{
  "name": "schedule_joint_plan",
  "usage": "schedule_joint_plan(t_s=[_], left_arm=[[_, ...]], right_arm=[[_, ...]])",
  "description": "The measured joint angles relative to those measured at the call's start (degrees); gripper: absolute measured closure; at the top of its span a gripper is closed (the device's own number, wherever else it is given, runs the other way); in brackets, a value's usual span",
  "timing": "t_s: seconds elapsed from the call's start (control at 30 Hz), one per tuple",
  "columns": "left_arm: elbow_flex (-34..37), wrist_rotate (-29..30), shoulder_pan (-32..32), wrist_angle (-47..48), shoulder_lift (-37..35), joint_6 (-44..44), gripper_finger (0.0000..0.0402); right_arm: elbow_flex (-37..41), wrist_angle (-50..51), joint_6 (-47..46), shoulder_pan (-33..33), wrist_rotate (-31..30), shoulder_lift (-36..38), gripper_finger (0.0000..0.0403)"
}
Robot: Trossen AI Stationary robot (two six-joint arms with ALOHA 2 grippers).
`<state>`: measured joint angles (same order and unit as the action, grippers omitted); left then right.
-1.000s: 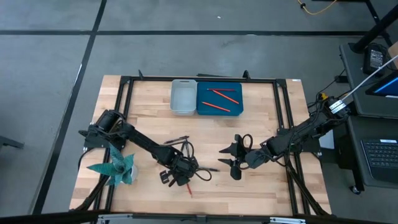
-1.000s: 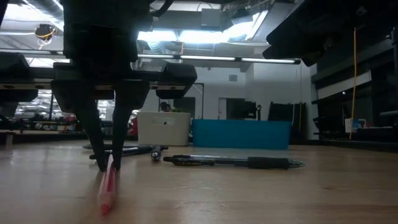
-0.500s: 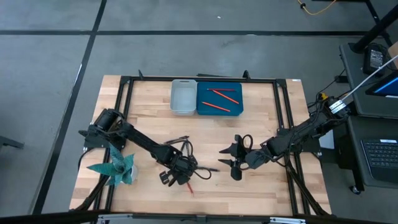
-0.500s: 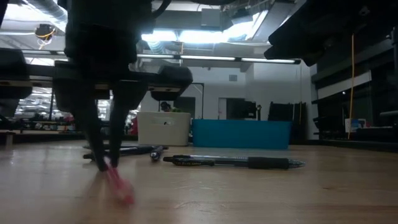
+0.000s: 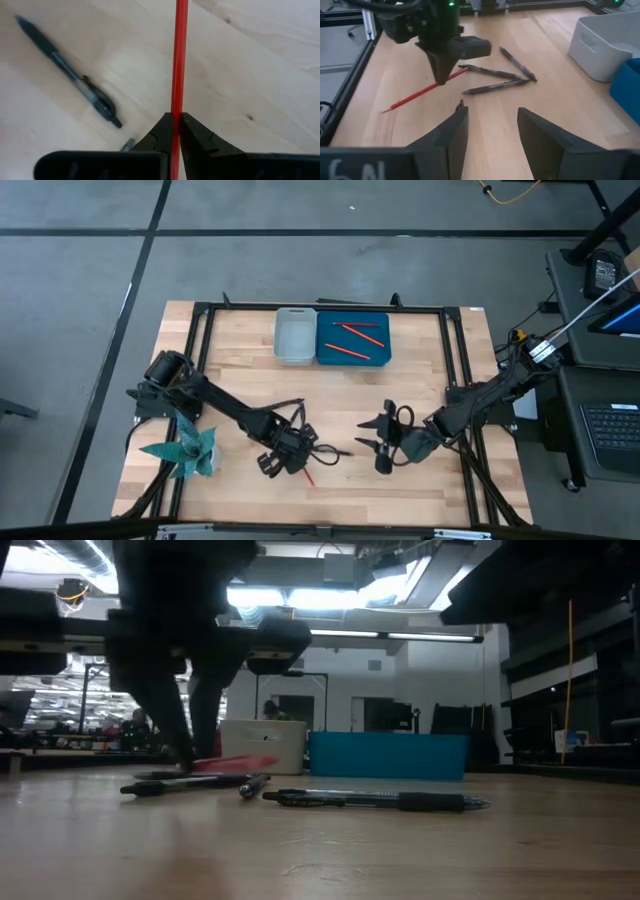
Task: Sort pens & pencils
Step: Put the red pencil into the blue bin
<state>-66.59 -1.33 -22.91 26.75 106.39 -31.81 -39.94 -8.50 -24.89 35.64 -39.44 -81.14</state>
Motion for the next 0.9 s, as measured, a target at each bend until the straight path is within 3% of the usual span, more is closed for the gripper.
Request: schedule_joint_plan(t_s=[0.53, 0.73, 0.9], left_arm=[[-0.11, 0.36, 7.61, -0.63, -14.67, 2.62, 0.0383], [-0.23, 0.04, 12.76, -3.41, -19.75, 3.50, 0.0383], [-0.24, -4.08, 17.26, -5.38, -20.31, 4.89, 0.0383]], right_arm=[[0.00, 0.00, -0.11, 1.18, -0.39, 0.00, 0.0232], [0.00, 0.75, -0.10, 3.44, -6.32, 0.00, 0.0232], [0.00, 1.17, -0.12, 5.09, -10.78, 0.00, 0.0232]])
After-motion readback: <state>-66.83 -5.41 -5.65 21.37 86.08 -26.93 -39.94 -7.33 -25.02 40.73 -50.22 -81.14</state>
